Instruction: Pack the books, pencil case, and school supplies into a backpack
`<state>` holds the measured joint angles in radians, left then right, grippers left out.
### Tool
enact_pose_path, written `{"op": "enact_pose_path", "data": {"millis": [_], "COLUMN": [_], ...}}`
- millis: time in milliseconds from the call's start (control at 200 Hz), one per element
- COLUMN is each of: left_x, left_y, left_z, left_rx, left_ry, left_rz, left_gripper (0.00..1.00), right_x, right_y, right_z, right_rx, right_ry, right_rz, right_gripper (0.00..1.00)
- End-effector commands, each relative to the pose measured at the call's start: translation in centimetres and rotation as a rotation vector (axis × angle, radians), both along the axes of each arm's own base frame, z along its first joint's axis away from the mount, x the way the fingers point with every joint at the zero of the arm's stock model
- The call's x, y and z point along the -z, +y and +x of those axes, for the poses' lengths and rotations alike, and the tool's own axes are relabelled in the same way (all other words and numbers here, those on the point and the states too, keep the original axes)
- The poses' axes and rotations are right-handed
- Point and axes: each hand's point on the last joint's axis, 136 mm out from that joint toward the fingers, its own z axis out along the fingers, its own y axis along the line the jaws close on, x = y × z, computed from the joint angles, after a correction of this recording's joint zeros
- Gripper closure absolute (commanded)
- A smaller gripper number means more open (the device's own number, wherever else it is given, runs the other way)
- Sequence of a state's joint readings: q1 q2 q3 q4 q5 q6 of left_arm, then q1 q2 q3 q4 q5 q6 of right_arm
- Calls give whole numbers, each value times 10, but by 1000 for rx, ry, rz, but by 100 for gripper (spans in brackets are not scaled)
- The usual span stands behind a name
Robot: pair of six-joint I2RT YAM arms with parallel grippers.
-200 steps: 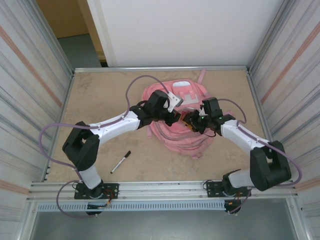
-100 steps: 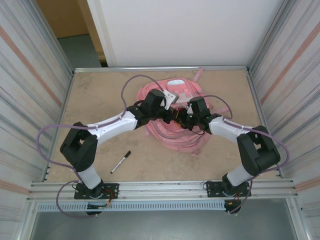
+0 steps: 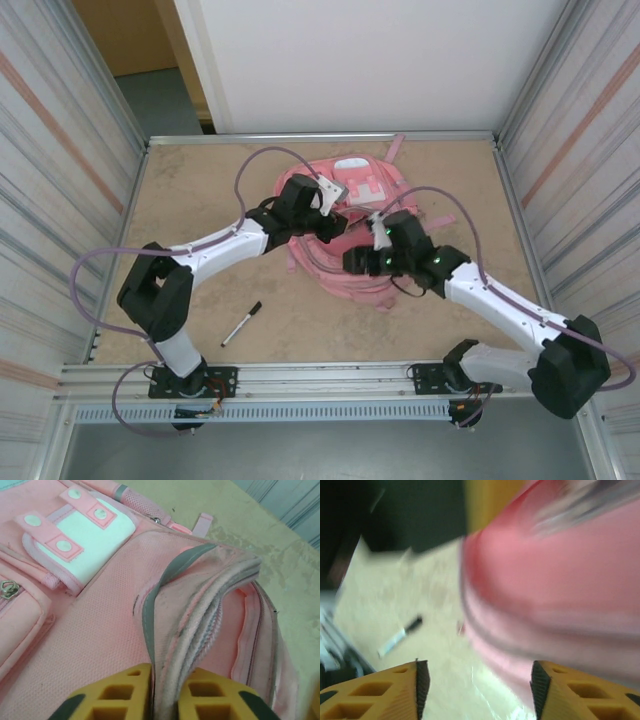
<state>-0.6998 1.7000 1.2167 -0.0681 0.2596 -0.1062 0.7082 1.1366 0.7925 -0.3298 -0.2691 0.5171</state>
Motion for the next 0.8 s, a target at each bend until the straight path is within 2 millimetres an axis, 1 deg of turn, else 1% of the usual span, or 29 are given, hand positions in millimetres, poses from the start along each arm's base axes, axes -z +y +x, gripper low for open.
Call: {"op": "enact_pose_path", "data": {"millis": [0,25,65,95,140,160,231,276,326,346,441,491,546,566,611,666,702,757,792], "left_x": [-15,-16,-19,-25,-27,-30,-36,-39,-44,-47,-62,-67,-73,-74,-74,-72,-69,-65,-63], "left_y": [13,18,25,31,40,45,56,60,69,72,90,102,118,125,141,163,177,193,201], "left_z": [14,13,8,5,-1,-3,-17,-27,-36,-41,-61,-70,-78,-79,-83,-87,-90,-94,-97], "left_rx": [-32,-43,-56,-71,-93,-104,-92,-67,-77,-76,-86,-119,-160,-185,-245,-320,-363,-401,-420], "left_ry": [-51,-55,-53,-52,-35,-31,-16,-1,15,21,40,62,87,99,127,158,165,156,149], "left_rz": [20,22,19,9,-2,-8,-21,-20,-15,-17,-46,-74,-112,-123,-140,-142,-133,-107,-94], "left_gripper": [68,66,65,65,65,64,59,58,57,57,53,47,46,46,46,47,47,47,47], "right_x": [18,18,20,23,28,29,44,54,61,61,74,75,83,83,90,95,97,102,108], "right_y": [13,22,35,44,59,67,91,106,128,136,169,185,197,202,211,223,226,234,238], "right_z": [-51,-62,-77,-88,-107,-112,-137,-146,-147,-146,-144,-141,-137,-134,-130,-124,-122,-117,-112], "right_rx": [-354,-440,-565,-660,-814,-870,-1107,-1219,-1282,-1300,-1396,-1428,-1460,-1470,-1497,-1510,-1528,-1543,-1538], "right_ry": [-185,-228,-301,-362,-455,-501,-594,-614,-615,-618,-606,-636,-662,-677,-685,-691,-683,-678,-676], "right_rz": [-210,-208,-207,-209,-205,-199,-189,-188,-186,-180,-178,-163,-159,-158,-167,-170,-164,-165,-177], "right_gripper": [36,34,33,31,29,28,25,24,24,24,24,24,24,24,23,24,25,25,25]}}
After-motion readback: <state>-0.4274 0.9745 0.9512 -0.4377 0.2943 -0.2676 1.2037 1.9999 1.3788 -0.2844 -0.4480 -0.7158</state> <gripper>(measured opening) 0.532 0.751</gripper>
